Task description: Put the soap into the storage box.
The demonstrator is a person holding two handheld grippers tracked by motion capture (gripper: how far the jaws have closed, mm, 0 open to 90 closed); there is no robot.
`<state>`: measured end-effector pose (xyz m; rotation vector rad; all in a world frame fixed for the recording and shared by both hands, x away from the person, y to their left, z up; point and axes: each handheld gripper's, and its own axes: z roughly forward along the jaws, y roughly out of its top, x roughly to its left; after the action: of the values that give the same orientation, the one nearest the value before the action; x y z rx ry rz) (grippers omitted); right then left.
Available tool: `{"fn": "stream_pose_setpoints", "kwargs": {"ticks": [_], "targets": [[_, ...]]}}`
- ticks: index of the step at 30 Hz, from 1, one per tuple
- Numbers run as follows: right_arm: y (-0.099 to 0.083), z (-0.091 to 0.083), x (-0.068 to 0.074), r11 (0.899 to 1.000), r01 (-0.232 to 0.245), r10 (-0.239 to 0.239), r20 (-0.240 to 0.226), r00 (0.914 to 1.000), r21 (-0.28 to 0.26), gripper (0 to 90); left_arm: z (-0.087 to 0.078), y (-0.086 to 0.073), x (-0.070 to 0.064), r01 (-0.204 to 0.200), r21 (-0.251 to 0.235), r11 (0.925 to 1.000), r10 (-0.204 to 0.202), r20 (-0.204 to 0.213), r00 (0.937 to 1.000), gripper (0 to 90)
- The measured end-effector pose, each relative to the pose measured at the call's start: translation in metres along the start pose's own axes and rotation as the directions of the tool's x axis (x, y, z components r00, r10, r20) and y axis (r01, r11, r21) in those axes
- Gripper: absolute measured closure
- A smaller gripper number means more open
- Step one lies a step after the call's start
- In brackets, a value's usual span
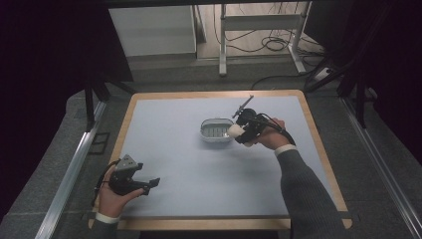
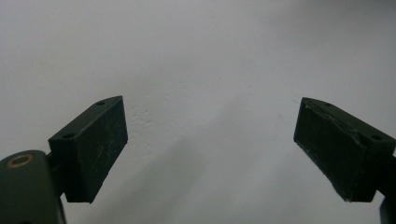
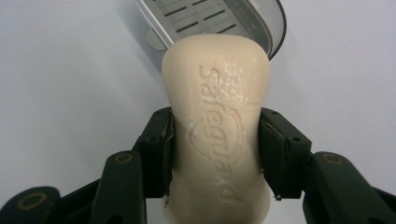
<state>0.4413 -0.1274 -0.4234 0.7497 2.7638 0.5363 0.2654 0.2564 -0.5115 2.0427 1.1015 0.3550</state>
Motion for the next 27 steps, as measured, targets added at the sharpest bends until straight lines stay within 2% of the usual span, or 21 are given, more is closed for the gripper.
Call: {"fn": "stream_pose_setpoints", "kwargs": {"ticks": [9, 13, 19, 24, 27], "targets": [[0.015, 0.009, 0.0, 1.0, 0.008, -0.008, -0.005, 1.0, -0.016, 49.5, -0.001, 0.0, 0.001, -0.001, -0.001, 1.0, 0.001, -0.001, 1.0, 10.2], [0.02, 0.012, -0.001, 1.0, 0.015, -0.015, 0.001, 0.9999, -0.002, 49.5, 0.0, 0.0, 0.001, -0.002, 0.0, 1.0, 0.002, -0.002, 1.0, 10.2], [0.027, 0.012, -0.003, 1.0, 0.027, -0.027, 0.006, 0.9996, -0.005, 49.5, 0.0, 0.0, 0.001, -0.004, 0.003, 1.0, 0.004, -0.001, 1.0, 10.2], [0.03, 0.014, -0.005, 1.0, 0.017, -0.017, 0.007, 0.9998, -0.011, 49.5, 0.0, 0.0, 0.0, -0.005, 0.003, 1.0, 0.005, 0.001, 1.0, 10.1], [0.034, 0.018, -0.006, 1.0, 0.03, -0.03, 0.006, 0.9995, -0.007, 49.4, 0.0, 0.0, 0.0, -0.005, 0.005, 1.0, 0.005, 0.001, 1.0, 10.1]]}}
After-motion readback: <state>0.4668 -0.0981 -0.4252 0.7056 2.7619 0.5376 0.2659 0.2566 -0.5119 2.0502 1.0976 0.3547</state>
